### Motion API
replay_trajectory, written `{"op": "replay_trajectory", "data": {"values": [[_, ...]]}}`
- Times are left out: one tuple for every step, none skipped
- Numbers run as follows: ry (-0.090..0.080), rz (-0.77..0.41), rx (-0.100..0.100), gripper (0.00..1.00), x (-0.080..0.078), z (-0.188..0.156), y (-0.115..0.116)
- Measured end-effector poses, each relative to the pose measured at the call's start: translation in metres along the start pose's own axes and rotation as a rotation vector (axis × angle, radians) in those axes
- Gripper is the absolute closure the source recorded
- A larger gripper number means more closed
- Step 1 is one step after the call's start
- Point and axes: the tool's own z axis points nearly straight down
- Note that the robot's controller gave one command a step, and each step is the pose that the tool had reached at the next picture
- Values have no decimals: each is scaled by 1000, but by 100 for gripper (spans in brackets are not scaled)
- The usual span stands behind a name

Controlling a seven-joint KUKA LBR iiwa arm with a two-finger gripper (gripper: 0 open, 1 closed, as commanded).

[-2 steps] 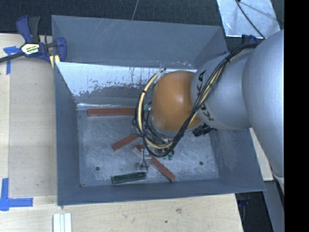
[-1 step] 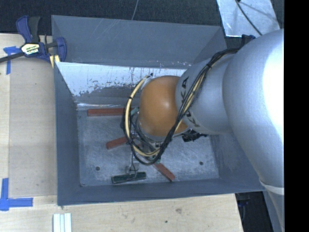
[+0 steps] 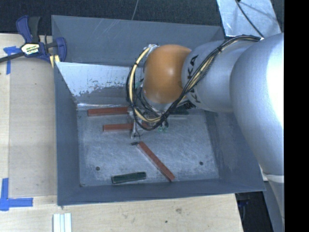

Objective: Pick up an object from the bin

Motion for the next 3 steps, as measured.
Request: {"op": "replay_trajectory", "data": {"values": [[0,1,0,100,0,0,0],[9,-120,0,100,1,-32,5],[5,-280,-1,100,1,-137,4]]}}
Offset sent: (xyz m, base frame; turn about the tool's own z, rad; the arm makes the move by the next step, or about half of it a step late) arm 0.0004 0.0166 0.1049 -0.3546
